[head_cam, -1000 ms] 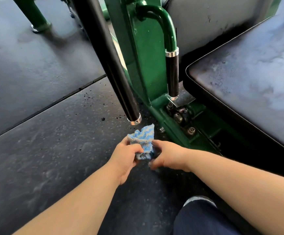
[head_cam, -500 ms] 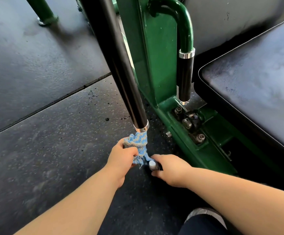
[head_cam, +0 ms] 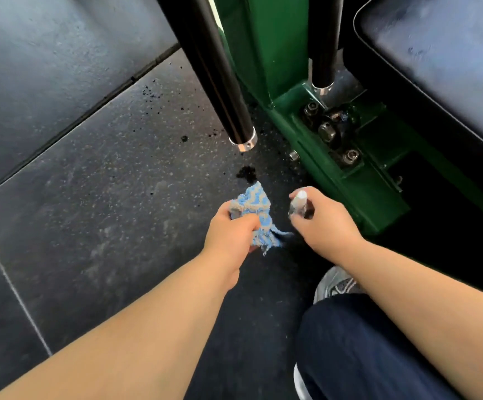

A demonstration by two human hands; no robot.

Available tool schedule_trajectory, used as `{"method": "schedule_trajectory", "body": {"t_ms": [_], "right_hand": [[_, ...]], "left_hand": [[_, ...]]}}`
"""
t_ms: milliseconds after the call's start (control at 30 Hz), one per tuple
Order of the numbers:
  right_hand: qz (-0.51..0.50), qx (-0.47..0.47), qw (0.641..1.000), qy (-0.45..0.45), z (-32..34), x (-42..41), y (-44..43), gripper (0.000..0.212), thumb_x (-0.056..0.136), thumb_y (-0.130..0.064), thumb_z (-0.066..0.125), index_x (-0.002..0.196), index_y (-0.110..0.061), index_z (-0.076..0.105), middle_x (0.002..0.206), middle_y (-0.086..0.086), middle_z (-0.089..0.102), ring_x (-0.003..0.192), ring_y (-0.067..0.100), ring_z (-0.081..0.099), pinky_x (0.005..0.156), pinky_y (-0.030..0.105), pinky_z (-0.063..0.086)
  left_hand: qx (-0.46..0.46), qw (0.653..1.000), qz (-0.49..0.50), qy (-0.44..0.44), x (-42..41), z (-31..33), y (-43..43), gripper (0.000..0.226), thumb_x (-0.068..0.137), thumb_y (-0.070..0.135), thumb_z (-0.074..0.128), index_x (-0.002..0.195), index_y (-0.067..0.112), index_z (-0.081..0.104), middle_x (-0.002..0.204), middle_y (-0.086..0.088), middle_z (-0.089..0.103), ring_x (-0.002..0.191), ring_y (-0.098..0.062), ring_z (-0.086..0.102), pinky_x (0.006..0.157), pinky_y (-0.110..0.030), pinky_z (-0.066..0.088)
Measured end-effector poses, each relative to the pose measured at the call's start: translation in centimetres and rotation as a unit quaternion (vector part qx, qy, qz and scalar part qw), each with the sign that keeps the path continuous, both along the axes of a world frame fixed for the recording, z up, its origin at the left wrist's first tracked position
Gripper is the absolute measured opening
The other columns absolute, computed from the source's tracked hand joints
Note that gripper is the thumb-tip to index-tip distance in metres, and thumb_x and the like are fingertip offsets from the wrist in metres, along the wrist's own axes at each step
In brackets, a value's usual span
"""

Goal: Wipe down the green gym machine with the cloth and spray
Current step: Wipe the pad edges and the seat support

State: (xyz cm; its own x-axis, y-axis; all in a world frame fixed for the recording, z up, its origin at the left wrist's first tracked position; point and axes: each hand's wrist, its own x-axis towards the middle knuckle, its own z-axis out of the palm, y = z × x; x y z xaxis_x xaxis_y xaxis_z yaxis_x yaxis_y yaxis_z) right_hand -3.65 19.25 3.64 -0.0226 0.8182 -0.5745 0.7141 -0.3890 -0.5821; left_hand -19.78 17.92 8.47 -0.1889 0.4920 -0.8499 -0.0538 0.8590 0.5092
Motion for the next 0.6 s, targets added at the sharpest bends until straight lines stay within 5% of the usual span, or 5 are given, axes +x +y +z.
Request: {"method": "schedule_trajectory", "body": {"t_ms": [133,267,400,534,600], "right_hand": [[-0.068,-0.006,0.998,-0.001,4.5,1.0,-2.4,0.030,0.085,-0.025,0.068,0.112,-0.028,0.054,0.097,-0.008,0.066,0.090,0.017,0.062,0.078,0.033,0.049],[-0.112,-0.023,0.993,-0.001,10.5,1.8,-6.0,0.027,0.083,-0.026,0.069,0.105,-0.025,0.054,0.099,-0.008,0.066,0.094,0.017,0.061,0.083,0.035,0.049],[-0.126,0.002,0.992,-0.031,13.9,1.8,-8.8,0.020,0.082,-0.030,0.069,0.098,-0.032,0.058,0.094,-0.007,0.061,0.087,0.015,0.059,0.075,0.034,0.049],[-0.143,-0.010,0.988,-0.064,14.7,2.1,-11.6,0.018,0.085,-0.028,0.066,0.100,-0.033,0.057,0.095,-0.004,0.059,0.085,0.019,0.057,0.073,0.037,0.050],[-0.177,-0.014,0.982,-0.062,14.5,2.9,-12.8,0.017,0.088,-0.030,0.063,0.102,-0.030,0.054,0.100,-0.004,0.060,0.090,0.020,0.057,0.075,0.039,0.051]], "left_hand": [[0.011,0.999,-0.031,-0.012,0.6,4.5,-2.4,0.027,0.086,0.003,0.058,0.092,0.029,0.060,0.098,0.002,0.070,0.083,-0.016,0.067,0.071,-0.031,0.057],[0.016,0.996,-0.084,-0.014,0.3,10.8,-4.9,0.028,0.085,0.005,0.060,0.094,0.031,0.061,0.097,0.002,0.070,0.088,-0.018,0.067,0.080,-0.038,0.056],[0.031,0.991,-0.126,-0.012,0.4,14.1,-6.6,0.027,0.085,0.006,0.060,0.097,0.030,0.061,0.096,0.003,0.069,0.082,-0.013,0.065,0.068,-0.028,0.052],[0.024,0.988,-0.149,0.009,1.3,14.8,-8.3,0.026,0.084,0.008,0.063,0.096,0.031,0.062,0.096,0.003,0.070,0.089,-0.018,0.069,0.083,-0.039,0.057],[0.024,0.987,-0.156,0.009,2.2,14.7,-8.4,0.027,0.085,0.009,0.066,0.100,0.031,0.061,0.098,0.002,0.071,0.087,-0.016,0.069,0.079,-0.036,0.058]]}}
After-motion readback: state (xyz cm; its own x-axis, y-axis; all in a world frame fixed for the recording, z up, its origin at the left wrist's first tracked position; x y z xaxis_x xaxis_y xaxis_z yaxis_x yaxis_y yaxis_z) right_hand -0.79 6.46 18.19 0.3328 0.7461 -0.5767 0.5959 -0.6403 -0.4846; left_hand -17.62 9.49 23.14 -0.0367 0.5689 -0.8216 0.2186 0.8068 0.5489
